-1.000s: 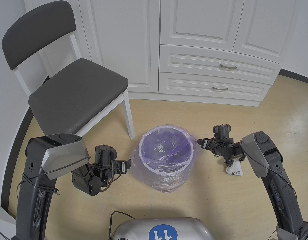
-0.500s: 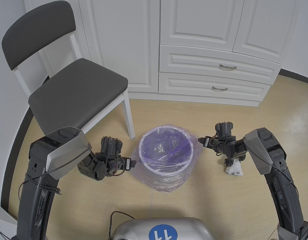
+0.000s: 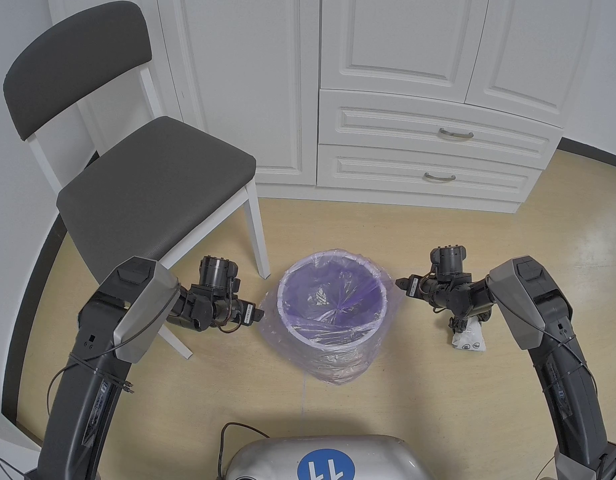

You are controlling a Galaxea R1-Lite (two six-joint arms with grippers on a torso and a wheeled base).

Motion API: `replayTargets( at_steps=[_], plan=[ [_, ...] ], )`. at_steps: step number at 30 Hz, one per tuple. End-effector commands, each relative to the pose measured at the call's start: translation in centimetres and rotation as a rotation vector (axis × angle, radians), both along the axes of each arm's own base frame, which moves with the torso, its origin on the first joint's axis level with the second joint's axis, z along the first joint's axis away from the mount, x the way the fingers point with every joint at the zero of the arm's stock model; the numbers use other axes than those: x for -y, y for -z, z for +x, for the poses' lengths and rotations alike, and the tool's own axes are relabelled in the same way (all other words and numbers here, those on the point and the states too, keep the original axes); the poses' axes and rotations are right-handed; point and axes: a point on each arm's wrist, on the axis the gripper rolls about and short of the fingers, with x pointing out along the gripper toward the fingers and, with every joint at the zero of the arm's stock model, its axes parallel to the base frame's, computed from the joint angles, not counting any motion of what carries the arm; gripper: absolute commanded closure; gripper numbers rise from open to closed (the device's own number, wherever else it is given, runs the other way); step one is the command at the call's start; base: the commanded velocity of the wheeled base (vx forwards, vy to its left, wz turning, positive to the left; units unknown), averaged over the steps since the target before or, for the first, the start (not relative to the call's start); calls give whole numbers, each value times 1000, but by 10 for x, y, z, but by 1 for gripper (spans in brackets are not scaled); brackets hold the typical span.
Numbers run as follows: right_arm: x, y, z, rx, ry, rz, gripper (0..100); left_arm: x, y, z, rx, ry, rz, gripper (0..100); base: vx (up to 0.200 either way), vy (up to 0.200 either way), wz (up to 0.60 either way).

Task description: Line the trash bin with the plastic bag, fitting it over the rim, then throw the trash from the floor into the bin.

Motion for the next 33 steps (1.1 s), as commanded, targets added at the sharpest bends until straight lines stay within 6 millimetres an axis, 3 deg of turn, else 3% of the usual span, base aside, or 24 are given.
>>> replayTargets(
  at_steps=[1,3,4,7,19,33],
  plan=[
    [-1,9,-1,-11,-13,-19,0,-1,25,9,-15,0,6,0,0,0,0],
    [-2,14,-1,-13,-22,-29,0,1,33,18,-7,-1,5,0,0,0,0],
    [-3,16,-1,-14,-26,-33,0,2,45,16,-28,-3,11,0,0,0,0],
    [-3,19,1,-8,-30,-40,0,1,56,13,-52,10,29,0,0,0,0],
    [-8,49,-4,-69,-67,-94,0,3,56,15,-10,17,36,0,0,0,0],
    [-15,50,-6,-79,-71,-95,0,-4,43,29,180,-138,-13,0,0,0,0]
  ],
)
